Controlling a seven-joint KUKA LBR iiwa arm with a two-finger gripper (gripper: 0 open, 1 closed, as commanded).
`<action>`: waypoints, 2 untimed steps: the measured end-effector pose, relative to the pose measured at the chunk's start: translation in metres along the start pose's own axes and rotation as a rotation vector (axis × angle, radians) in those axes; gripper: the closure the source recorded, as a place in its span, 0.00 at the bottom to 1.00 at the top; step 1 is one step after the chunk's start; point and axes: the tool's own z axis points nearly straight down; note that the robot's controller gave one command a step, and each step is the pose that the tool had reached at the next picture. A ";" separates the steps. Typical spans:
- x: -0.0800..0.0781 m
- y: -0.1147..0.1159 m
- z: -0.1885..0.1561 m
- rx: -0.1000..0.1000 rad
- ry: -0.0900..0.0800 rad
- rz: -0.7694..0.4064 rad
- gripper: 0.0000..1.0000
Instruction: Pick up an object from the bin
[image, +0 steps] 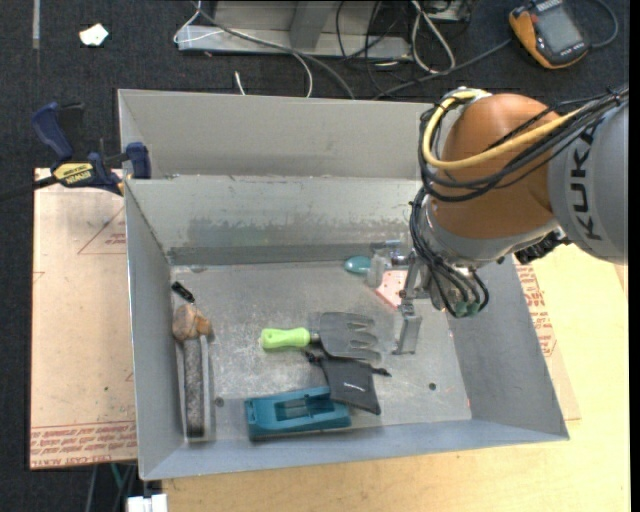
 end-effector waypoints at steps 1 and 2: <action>0.009 0.009 0.038 -0.001 -0.003 0.102 0.00; 0.015 0.008 0.085 -0.001 -0.005 0.022 0.00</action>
Offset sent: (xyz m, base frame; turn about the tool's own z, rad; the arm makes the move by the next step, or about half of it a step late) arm -0.0185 0.0075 -0.0999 -0.0048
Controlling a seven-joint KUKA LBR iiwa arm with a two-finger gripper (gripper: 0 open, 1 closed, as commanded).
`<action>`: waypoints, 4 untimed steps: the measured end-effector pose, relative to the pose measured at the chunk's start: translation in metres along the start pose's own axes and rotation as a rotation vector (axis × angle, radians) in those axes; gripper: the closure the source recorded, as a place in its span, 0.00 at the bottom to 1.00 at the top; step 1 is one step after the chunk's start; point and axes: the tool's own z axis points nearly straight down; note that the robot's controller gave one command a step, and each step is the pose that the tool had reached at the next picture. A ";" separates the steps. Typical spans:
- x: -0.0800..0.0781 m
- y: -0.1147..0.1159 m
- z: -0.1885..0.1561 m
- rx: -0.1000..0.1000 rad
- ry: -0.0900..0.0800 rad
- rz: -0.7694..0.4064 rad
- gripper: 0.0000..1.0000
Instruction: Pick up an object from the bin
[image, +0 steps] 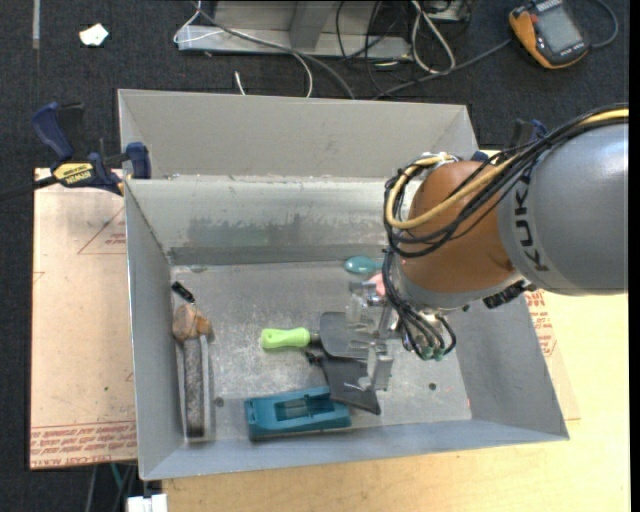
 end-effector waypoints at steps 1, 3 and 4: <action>0.023 0.026 0.045 0.003 0.002 0.156 0.00; 0.010 0.027 0.082 0.001 0.012 0.043 1.00; 0.010 0.027 0.082 0.001 0.012 0.044 1.00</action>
Offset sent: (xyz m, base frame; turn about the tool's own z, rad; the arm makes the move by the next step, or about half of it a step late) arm -0.0034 -0.0080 -0.0785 -0.0580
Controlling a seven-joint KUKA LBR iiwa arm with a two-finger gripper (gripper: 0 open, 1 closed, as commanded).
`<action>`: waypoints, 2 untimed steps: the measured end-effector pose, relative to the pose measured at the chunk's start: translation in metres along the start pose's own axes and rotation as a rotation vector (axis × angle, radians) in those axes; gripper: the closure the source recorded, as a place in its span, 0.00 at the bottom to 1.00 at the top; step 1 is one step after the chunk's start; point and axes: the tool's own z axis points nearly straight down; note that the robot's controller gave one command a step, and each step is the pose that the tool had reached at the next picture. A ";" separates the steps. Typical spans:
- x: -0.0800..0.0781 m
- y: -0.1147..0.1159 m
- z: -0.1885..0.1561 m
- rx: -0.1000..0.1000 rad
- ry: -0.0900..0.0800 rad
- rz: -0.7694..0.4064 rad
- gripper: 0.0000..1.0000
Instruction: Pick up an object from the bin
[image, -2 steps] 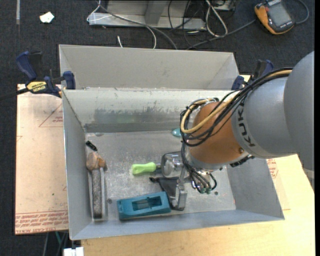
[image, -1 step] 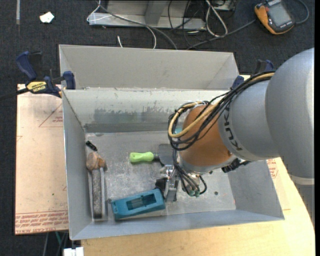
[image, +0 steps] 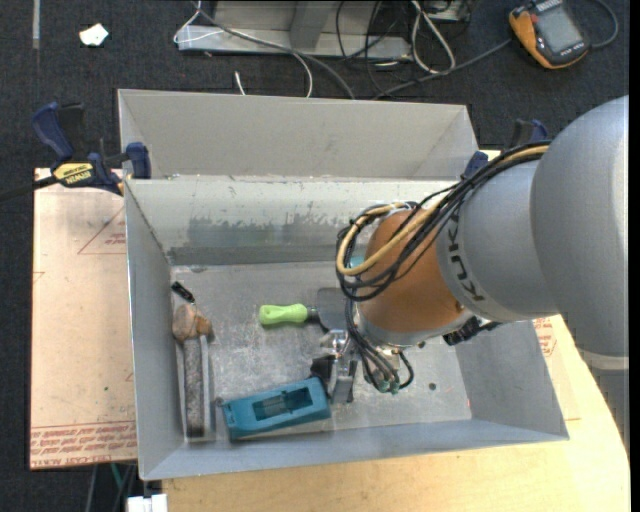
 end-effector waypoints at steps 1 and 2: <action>0.007 0.007 -0.056 0.000 0.006 0.023 1.00; 0.004 0.010 -0.140 0.000 0.006 0.027 1.00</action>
Offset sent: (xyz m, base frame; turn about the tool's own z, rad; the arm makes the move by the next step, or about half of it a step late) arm -0.0012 0.0099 0.1527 0.0302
